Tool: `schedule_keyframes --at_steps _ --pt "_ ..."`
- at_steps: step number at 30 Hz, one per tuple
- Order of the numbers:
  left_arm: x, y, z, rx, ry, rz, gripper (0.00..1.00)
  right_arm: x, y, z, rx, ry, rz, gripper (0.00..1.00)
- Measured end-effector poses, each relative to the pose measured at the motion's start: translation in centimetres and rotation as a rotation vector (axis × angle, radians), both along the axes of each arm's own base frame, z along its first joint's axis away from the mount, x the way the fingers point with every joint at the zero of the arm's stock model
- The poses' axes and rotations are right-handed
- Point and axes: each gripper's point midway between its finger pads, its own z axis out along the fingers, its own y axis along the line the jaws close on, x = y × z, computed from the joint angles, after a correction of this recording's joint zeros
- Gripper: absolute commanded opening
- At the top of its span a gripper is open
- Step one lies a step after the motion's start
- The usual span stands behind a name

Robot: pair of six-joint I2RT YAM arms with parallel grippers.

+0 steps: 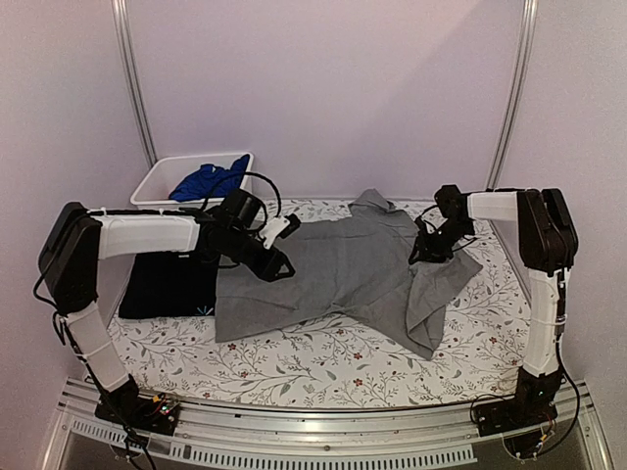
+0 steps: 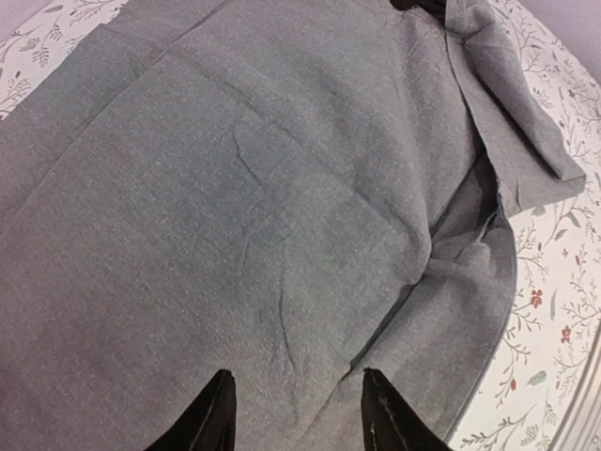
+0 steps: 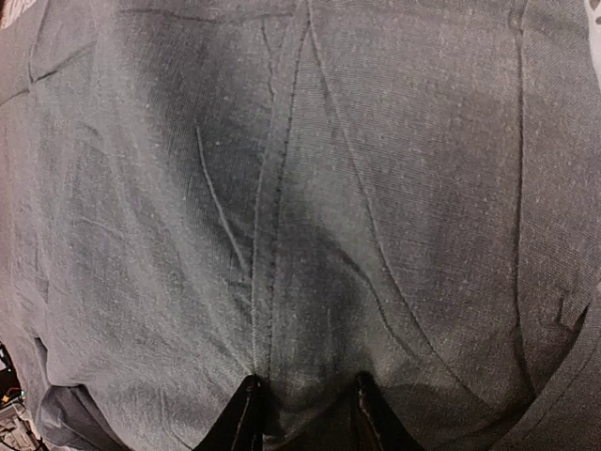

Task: Fold and stack the mixed laundry pile
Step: Move the flattened shirt to the center of the board.

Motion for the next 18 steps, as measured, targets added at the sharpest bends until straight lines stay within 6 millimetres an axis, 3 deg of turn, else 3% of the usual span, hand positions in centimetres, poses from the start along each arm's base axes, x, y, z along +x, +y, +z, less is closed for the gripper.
schedule_keyframes --at_steps 3,6,11,15,18 --pt "-0.3 -0.6 0.2 0.000 -0.013 -0.026 0.47 0.4 -1.4 0.0 -0.018 0.002 -0.019 0.31" --pt "-1.3 -1.7 -0.2 0.004 -0.009 -0.068 0.47 1.6 -4.2 -0.1 -0.059 0.002 -0.065 0.31" --pt "-2.0 -4.1 -1.7 0.023 0.005 -0.125 0.47 6.3 -10.2 0.4 -0.138 -0.038 -0.159 0.37" --pt "-1.4 -5.7 -3.5 0.051 0.017 -0.137 0.47 8.9 -11.8 2.4 -0.112 -0.098 -0.170 0.56" --pt "-0.9 -5.7 -5.0 0.082 0.030 -0.121 0.47 8.3 -10.9 5.4 -0.061 -0.145 -0.161 0.72"
